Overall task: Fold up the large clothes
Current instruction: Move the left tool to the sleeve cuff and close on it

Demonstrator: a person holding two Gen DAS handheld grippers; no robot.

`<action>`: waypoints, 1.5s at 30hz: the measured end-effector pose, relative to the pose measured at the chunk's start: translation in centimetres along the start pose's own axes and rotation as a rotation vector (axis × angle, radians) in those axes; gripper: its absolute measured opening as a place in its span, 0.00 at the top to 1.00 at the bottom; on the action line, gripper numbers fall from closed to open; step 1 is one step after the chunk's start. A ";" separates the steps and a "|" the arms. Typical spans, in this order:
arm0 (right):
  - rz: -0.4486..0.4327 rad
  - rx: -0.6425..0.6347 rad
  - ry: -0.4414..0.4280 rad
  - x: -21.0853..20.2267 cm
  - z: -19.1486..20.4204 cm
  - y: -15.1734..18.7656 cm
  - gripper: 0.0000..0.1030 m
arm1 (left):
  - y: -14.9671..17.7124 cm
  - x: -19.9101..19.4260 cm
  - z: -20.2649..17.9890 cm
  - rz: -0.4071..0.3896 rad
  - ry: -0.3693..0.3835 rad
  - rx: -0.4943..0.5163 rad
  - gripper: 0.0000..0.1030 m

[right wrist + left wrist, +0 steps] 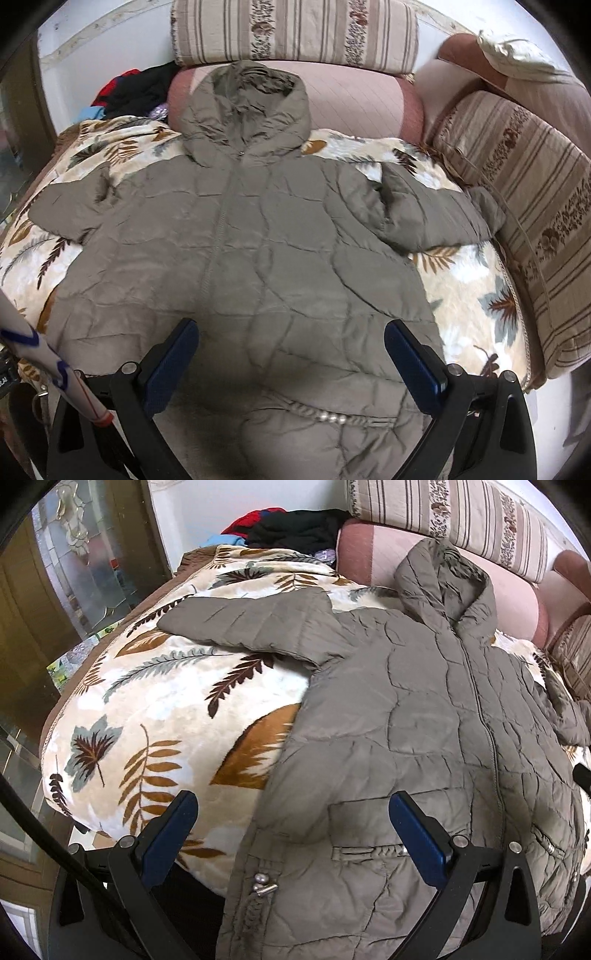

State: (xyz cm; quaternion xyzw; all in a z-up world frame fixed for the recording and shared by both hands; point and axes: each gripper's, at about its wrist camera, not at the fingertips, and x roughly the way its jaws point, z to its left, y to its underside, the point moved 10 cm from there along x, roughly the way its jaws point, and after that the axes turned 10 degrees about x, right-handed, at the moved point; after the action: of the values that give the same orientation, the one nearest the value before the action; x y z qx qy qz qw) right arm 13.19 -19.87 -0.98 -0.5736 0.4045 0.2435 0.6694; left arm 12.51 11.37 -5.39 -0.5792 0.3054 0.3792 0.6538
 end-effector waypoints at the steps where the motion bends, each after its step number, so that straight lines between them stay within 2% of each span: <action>1: 0.008 -0.011 0.003 0.2 0.3 0.4 0.01 | 0.0 0.0 0.2 0.001 0.002 -0.005 0.00; 12: 0.037 -0.003 0.028 0.4 -0.1 1.8 0.01 | 0.3 0.0 0.7 -0.005 0.008 -0.013 0.00; 27: 0.048 -0.003 0.051 0.8 -0.2 2.0 0.01 | -0.5 1.8 5.0 0.007 -0.071 -0.066 0.00; 32: 0.052 -0.001 0.067 1.1 -0.4 2.0 0.01 | -1.4 3.2 7.3 0.010 -0.093 -0.086 0.00; 38: 0.060 0.002 0.089 1.4 -0.9 2.2 0.01 | -3.8 5.6 12.4 0.008 -0.098 -0.167 0.00; 40: 0.061 0.000 0.096 1.5 -1.0 2.3 0.01 | -4.7 6.8 14.3 0.003 -0.082 -0.205 0.00; 45: 0.068 -0.013 0.109 2.0 -1.1 2.7 0.01 | -6.7 11.1 18.8 0.048 -0.017 -0.322 0.01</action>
State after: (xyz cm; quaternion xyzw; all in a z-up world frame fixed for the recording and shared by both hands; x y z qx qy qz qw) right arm 11.91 -20.57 -4.14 -0.5761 0.4581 0.2374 0.6340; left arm 23.27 31.28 -8.49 -0.6658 0.2491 0.4435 0.5459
